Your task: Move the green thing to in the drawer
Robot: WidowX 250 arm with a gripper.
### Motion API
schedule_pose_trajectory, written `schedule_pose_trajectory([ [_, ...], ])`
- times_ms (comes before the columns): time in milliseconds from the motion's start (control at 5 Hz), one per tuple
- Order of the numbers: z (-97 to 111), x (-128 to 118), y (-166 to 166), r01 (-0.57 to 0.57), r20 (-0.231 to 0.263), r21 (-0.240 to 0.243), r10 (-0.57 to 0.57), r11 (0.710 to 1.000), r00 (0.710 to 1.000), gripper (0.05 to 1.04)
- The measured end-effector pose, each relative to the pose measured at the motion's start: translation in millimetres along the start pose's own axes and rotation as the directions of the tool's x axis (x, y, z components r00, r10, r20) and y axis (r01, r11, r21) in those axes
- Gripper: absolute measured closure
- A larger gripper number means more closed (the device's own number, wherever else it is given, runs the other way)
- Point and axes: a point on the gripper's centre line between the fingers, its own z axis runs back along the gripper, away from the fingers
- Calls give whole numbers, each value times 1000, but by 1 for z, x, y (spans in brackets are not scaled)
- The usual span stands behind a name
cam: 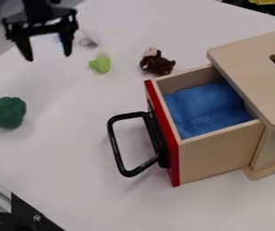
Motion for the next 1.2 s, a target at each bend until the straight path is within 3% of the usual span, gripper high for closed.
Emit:
schedule_pose_trajectory([
  [400,-26,-28,21,129,-23,36,-128,991,991,84],
  [800,-30,-26,48,225,7,20,-226,974,974,84],
  [1000,-30,-26,63,217,10,3,-217,976,976,84],
  [1200,-29,-29,71,216,18,20,-216,976,976,84],
])
